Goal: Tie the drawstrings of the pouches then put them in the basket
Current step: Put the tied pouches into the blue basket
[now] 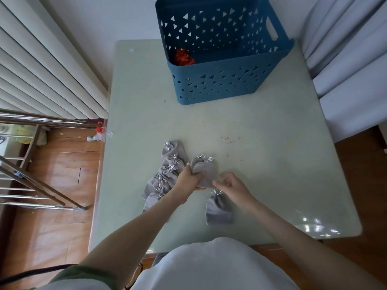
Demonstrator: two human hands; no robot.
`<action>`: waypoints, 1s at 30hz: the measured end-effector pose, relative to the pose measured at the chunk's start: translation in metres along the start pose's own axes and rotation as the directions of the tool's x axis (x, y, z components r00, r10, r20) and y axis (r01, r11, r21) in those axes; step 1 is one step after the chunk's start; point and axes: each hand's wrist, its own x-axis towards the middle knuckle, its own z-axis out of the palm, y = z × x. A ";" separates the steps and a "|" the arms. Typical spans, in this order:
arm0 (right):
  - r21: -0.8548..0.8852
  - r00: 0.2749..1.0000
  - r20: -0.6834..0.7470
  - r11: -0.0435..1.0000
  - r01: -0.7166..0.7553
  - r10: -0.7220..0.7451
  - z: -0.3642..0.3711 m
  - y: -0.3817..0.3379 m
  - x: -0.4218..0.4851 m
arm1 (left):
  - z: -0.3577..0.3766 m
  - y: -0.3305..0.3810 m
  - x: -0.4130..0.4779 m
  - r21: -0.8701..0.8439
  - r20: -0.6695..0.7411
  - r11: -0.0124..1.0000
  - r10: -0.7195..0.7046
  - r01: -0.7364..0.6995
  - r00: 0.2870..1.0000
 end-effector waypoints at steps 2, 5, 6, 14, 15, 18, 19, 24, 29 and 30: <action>-0.441 0.996 0.092 0.896 0.049 -0.010 0.000 0.018 -0.001 | 0.000 -0.002 0.001 0.010 -0.026 1.000 0.006 -0.006 1.000; -0.467 0.992 0.128 0.882 0.063 -0.003 0.004 0.024 -0.003 | 0.000 0.001 0.002 0.027 -0.022 1.000 -0.007 0.007 1.000; -0.264 0.992 0.127 0.964 0.026 0.008 0.002 0.021 -0.004 | 0.001 0.003 0.002 0.024 -0.033 1.000 -0.002 0.003 0.999; 0.636 0.925 0.319 0.770 -0.048 -0.206 -0.036 -0.057 -0.001 | -0.005 0.015 0.012 0.123 -0.036 0.991 0.052 -0.047 0.998; 0.600 0.935 0.279 0.800 0.009 -0.220 -0.035 -0.066 0.003 | -0.002 0.027 0.008 0.101 0.009 0.993 0.067 -0.068 0.998; 0.534 0.987 0.052 0.839 0.103 -0.155 -0.033 -0.090 0.014 | 0.008 0.061 -0.009 0.099 0.109 0.980 0.160 -0.171 0.981; 0.543 0.992 -0.016 0.832 0.115 -0.127 -0.035 -0.095 0.018 | 0.011 0.073 -0.014 0.116 0.126 0.969 0.205 -0.220 0.971; 0.497 0.964 0.177 0.864 0.085 -0.197 -0.070 -0.140 0.026 | 0.006 0.140 -0.018 0.180 0.194 0.871 0.423 -0.456 0.885; 0.511 0.879 0.257 0.828 0.228 -0.401 -0.106 -0.205 0.029 | -0.010 0.215 -0.006 0.287 0.337 0.783 0.456 -0.552 0.823; 0.521 0.877 0.231 0.815 0.255 -0.422 -0.110 -0.216 0.032 | -0.010 0.229 -0.006 0.296 0.347 0.773 0.460 -0.560 0.817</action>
